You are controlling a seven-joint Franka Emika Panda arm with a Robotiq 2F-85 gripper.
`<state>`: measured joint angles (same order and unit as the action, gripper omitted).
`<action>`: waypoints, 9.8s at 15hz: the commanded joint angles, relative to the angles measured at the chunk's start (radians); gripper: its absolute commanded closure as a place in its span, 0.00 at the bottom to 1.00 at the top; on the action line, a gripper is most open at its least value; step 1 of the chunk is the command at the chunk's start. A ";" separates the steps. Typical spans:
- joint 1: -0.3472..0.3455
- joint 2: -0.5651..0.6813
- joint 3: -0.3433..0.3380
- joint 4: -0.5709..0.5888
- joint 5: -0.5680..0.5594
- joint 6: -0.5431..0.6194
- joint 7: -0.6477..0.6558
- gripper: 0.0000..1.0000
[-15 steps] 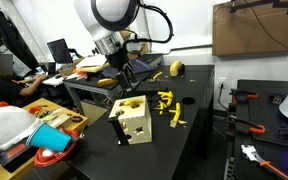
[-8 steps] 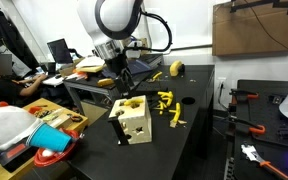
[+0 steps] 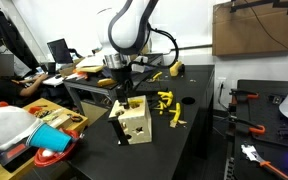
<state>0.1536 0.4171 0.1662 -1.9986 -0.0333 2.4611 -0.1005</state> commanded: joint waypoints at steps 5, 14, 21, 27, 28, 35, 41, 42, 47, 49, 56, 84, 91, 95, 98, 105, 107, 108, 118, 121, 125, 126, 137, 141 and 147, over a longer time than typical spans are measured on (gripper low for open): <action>-0.043 -0.069 0.034 -0.059 0.122 0.014 -0.041 0.00; -0.042 -0.074 0.056 -0.043 0.181 -0.039 -0.056 0.00; -0.036 -0.074 0.053 -0.072 0.196 -0.076 -0.046 0.00; -0.031 -0.081 0.046 -0.072 0.176 -0.111 -0.049 0.25; -0.030 -0.081 0.046 -0.070 0.173 -0.112 -0.052 0.26; -0.027 -0.077 0.030 -0.069 0.145 -0.118 -0.046 0.80; -0.020 -0.084 0.027 -0.081 0.139 -0.108 -0.036 0.96; -0.017 -0.088 0.026 -0.085 0.136 -0.103 -0.027 0.96; -0.010 -0.133 0.021 -0.125 0.140 -0.081 0.024 0.96; -0.009 -0.155 0.020 -0.148 0.150 -0.061 0.051 0.96; 0.016 -0.279 0.016 -0.207 0.175 -0.023 0.279 0.96; -0.132 -0.505 -0.087 -0.553 0.042 0.315 1.239 0.96; -0.188 -0.491 -0.125 -0.516 -0.081 0.304 1.347 0.96; -0.188 -0.471 -0.126 -0.442 -0.107 0.285 1.358 0.96; -0.187 -0.433 -0.136 -0.359 -0.073 0.267 1.322 0.96; -0.186 -0.338 -0.190 -0.184 -0.007 0.186 1.275 0.96; -0.183 -0.316 -0.202 -0.149 0.008 0.172 1.268 0.96; -0.181 -0.308 -0.203 -0.134 0.019 0.160 1.261 0.96; -0.171 -0.297 -0.216 -0.148 0.007 0.178 1.272 0.96; -0.189 -0.298 -0.219 -0.157 0.078 0.185 1.240 0.96; -0.208 -0.302 -0.242 -0.165 0.178 0.184 1.229 0.96; -0.215 -0.297 -0.245 -0.167 0.211 0.187 1.217 0.96; -0.245 -0.201 -0.262 -0.140 0.388 0.216 1.176 0.96; -0.247 -0.197 -0.252 -0.144 0.439 0.207 1.143 0.96; -0.252 -0.220 -0.252 -0.150 0.464 0.164 1.111 0.96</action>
<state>-0.0873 0.2216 -0.0935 -2.1536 0.3906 2.6646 1.0503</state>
